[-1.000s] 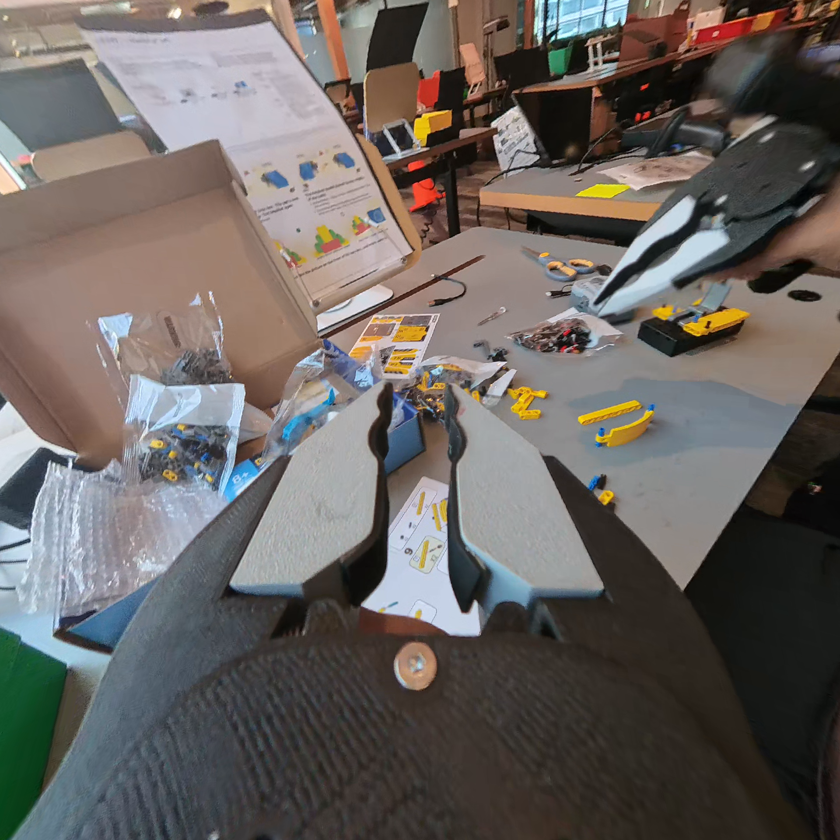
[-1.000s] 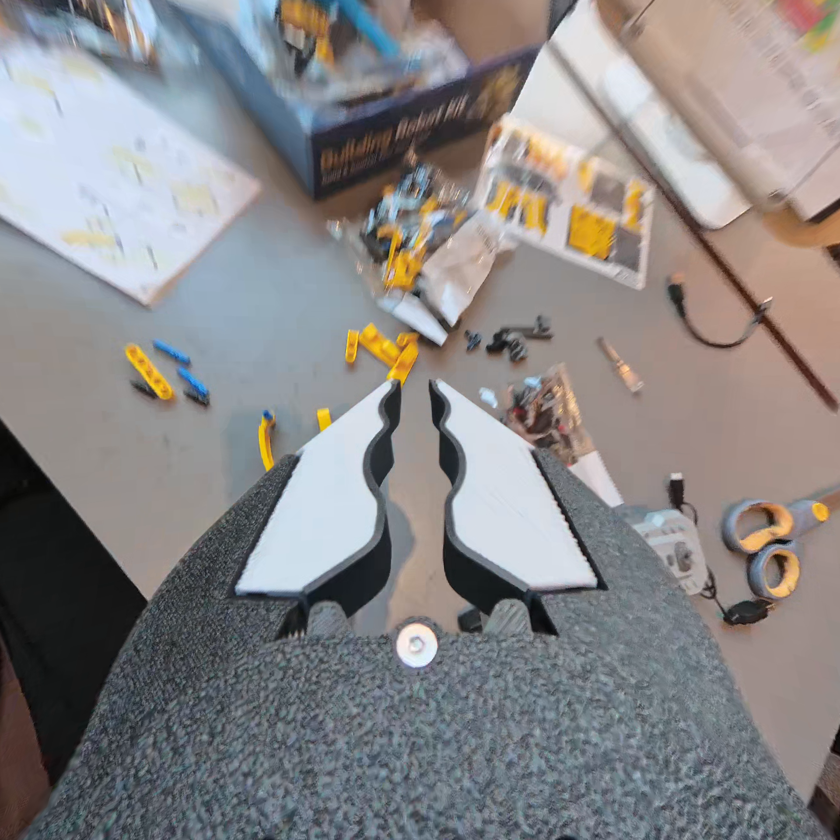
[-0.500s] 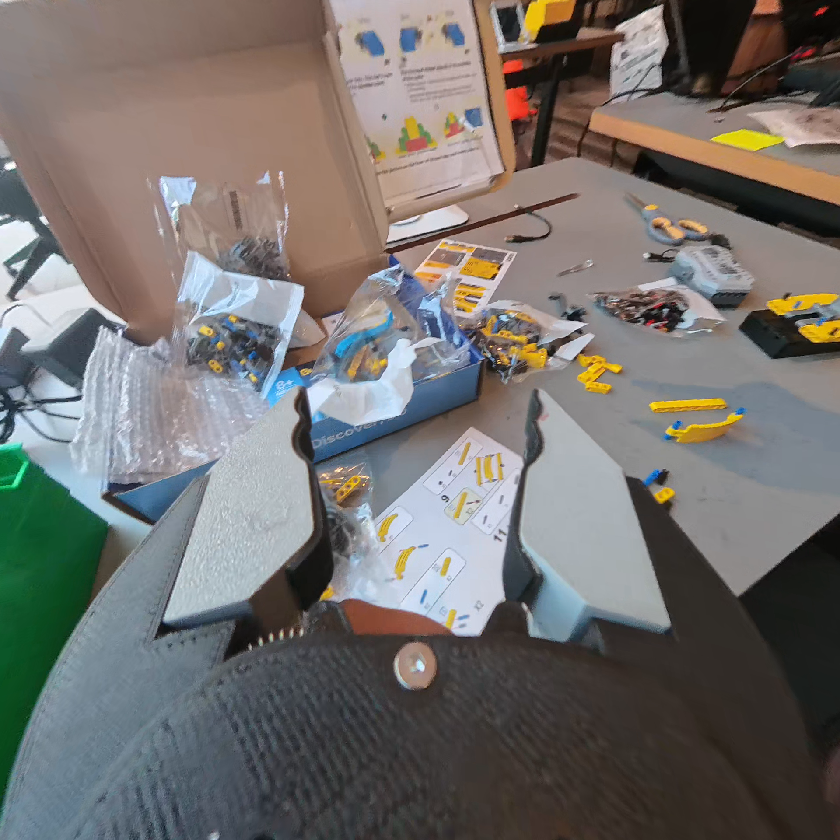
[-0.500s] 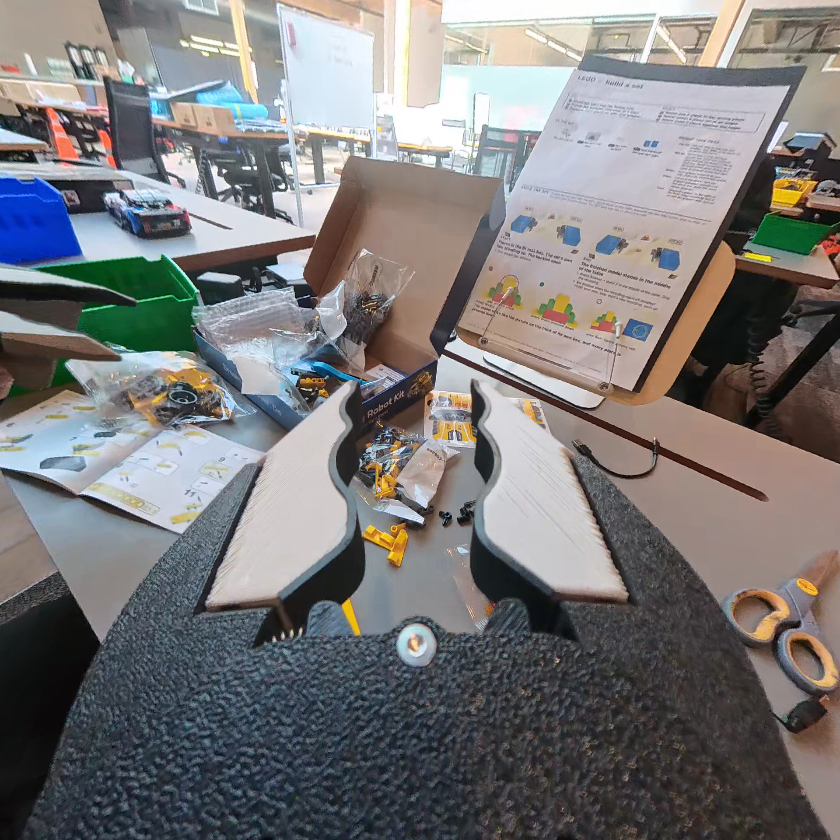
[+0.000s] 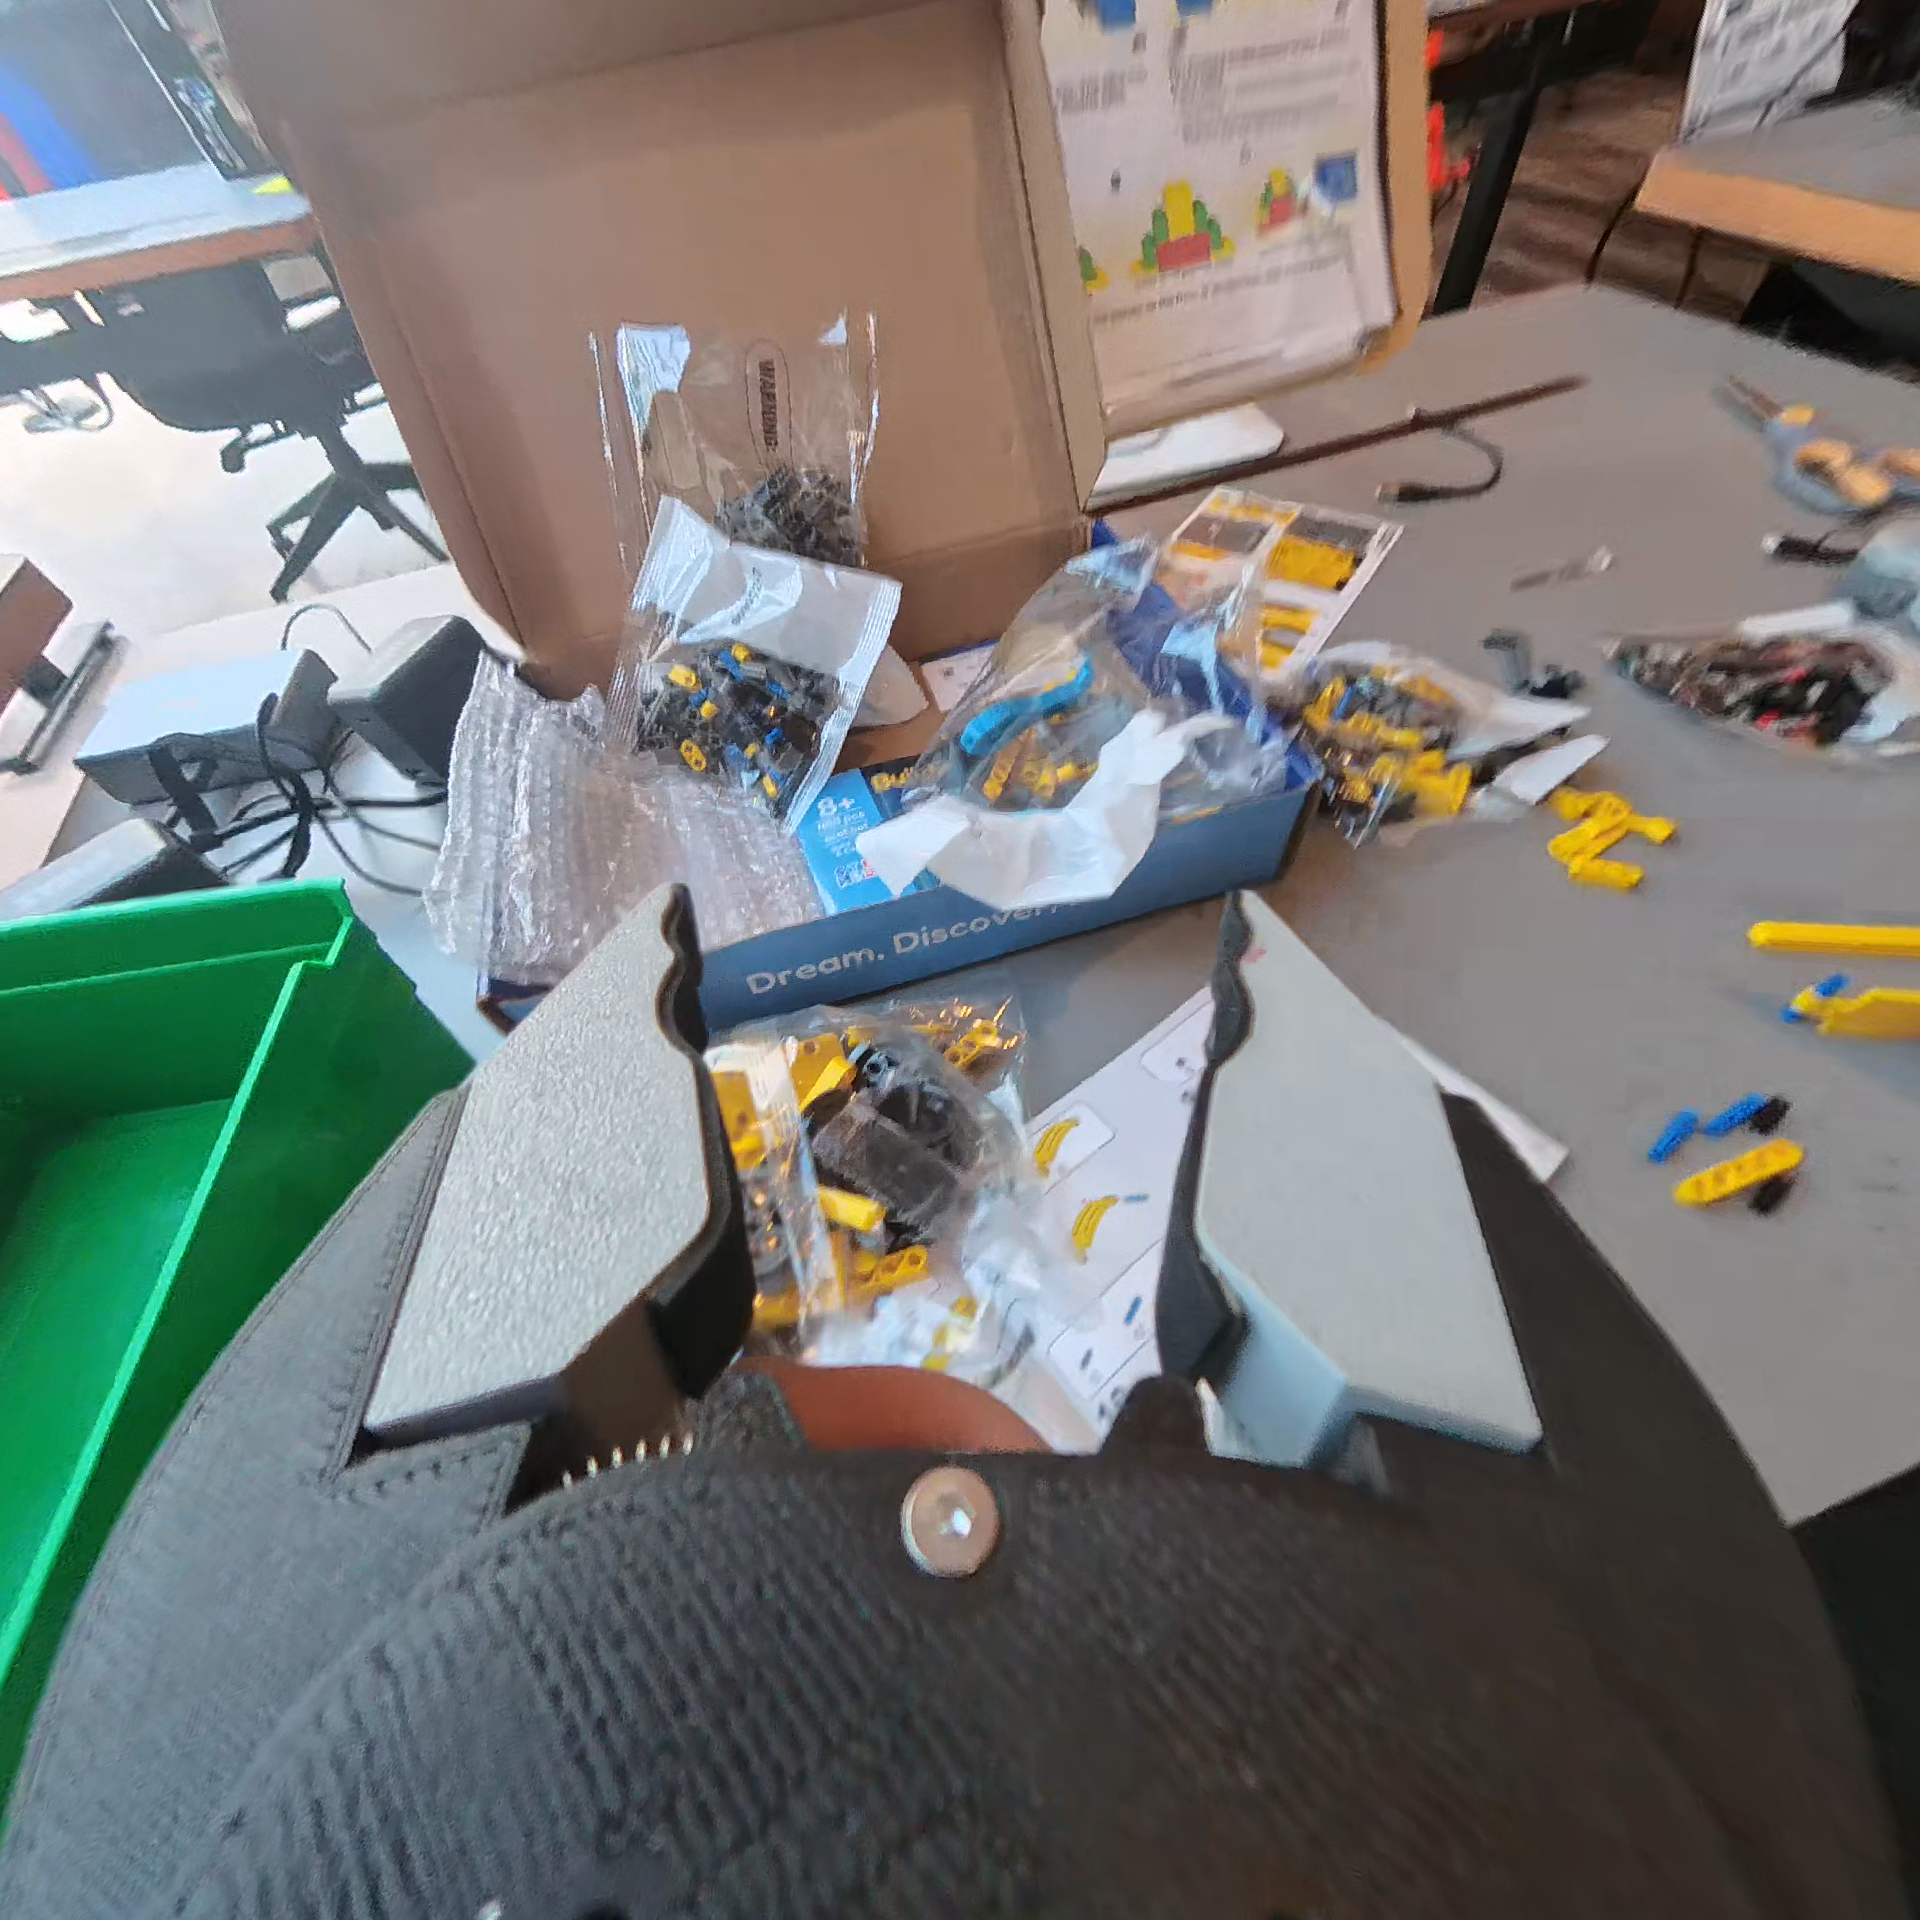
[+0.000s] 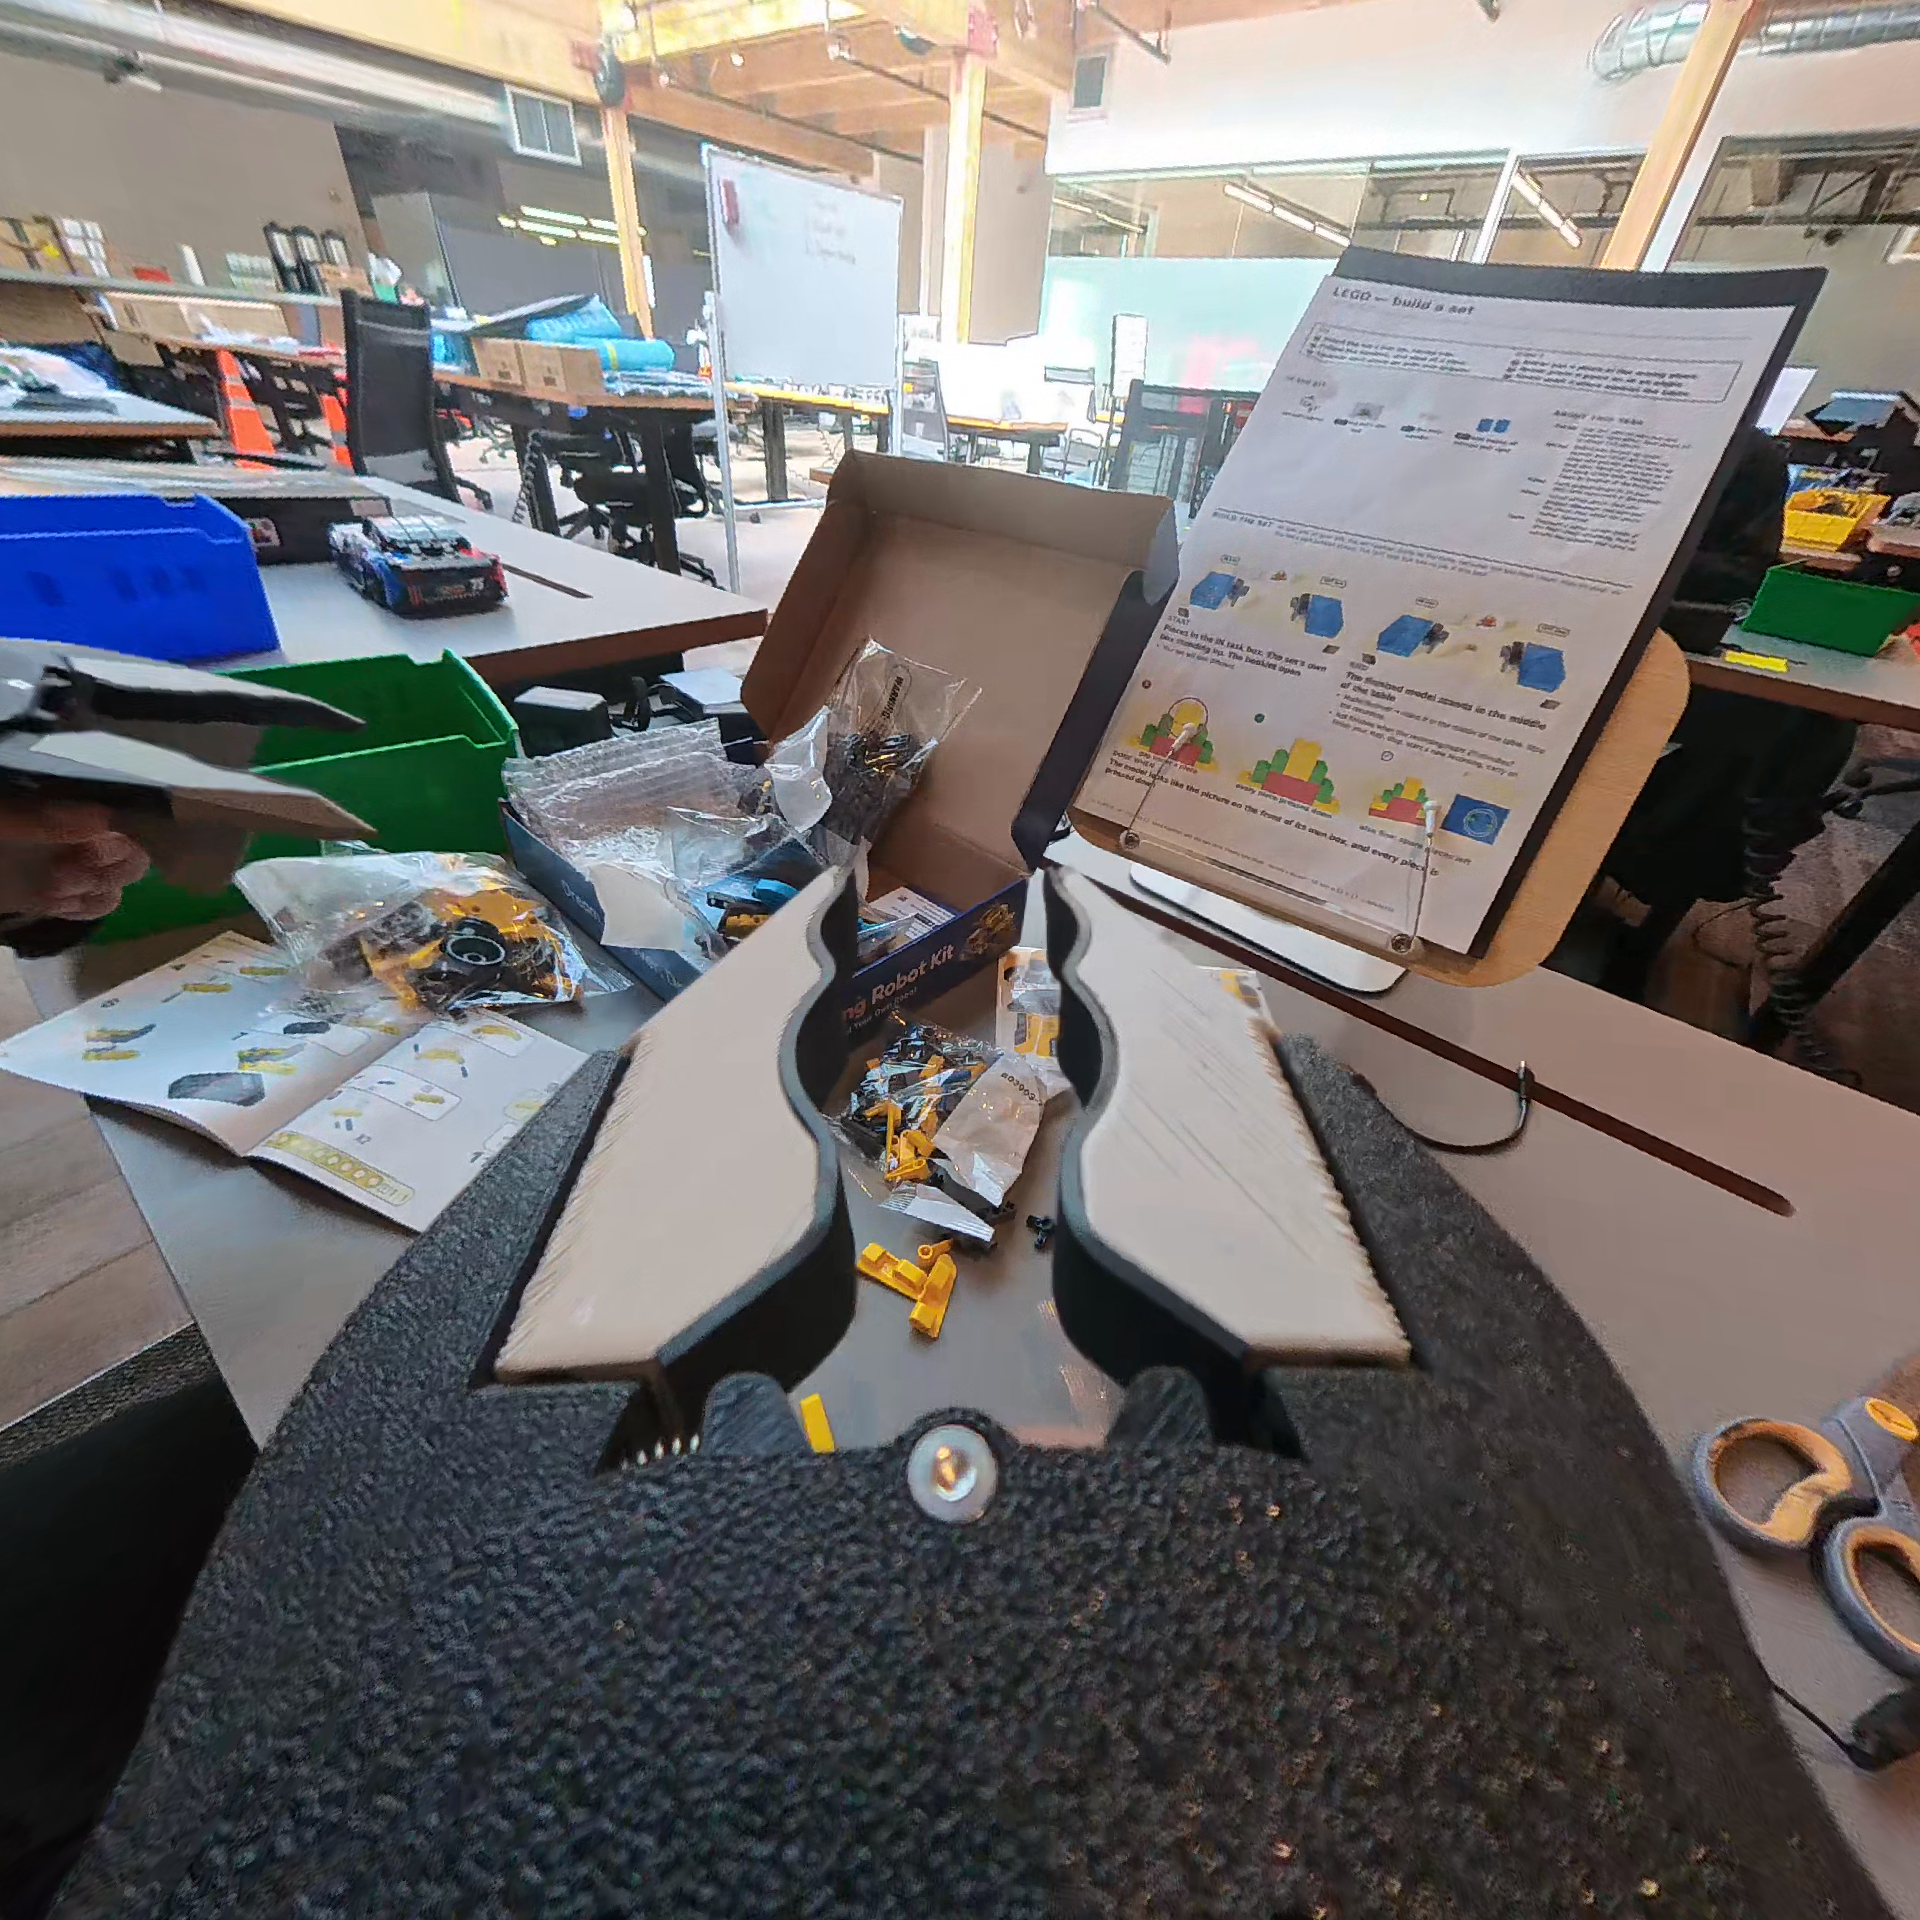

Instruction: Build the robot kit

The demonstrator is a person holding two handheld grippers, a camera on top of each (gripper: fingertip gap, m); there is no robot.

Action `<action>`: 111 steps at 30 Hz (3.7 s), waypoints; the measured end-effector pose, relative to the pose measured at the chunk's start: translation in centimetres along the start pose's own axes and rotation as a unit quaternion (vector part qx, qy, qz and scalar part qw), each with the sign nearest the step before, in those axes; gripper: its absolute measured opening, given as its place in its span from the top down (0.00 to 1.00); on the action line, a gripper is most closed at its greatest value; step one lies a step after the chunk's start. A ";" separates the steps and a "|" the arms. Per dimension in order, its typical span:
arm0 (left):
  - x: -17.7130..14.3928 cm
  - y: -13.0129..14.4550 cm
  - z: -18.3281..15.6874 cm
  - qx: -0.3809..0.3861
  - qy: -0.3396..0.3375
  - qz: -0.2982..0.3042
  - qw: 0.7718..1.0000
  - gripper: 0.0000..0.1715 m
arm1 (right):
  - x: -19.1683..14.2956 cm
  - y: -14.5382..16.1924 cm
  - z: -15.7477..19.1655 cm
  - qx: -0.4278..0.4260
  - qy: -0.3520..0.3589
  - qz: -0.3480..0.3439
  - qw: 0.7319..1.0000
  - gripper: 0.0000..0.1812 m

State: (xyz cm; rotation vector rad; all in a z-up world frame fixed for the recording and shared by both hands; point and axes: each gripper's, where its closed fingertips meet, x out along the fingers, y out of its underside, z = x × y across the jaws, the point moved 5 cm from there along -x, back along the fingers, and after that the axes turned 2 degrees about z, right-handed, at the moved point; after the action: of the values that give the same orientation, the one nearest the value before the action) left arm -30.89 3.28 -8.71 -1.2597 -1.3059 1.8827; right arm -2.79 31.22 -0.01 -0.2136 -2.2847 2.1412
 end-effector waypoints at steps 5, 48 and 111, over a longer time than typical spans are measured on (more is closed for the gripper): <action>0.1 2.7 2.8 0.009 -0.036 0.080 0.996 0.46 | -0.1 -0.1 0.0 -0.003 0.002 -0.004 1.000 0.82; -2.0 7.6 2.2 0.147 -0.002 0.249 0.957 0.78 | 2.1 3.1 1.7 -0.054 -0.046 0.085 0.994 1.00; 1.2 12.1 2.2 0.158 0.086 0.299 0.937 0.98 | 2.3 3.3 2.2 -0.069 -0.052 0.089 0.992 1.00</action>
State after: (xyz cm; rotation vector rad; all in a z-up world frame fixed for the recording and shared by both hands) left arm -32.29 -1.52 -19.98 -1.7190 -0.5180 2.1991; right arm -4.99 29.43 -3.69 -0.3276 -2.5663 2.1211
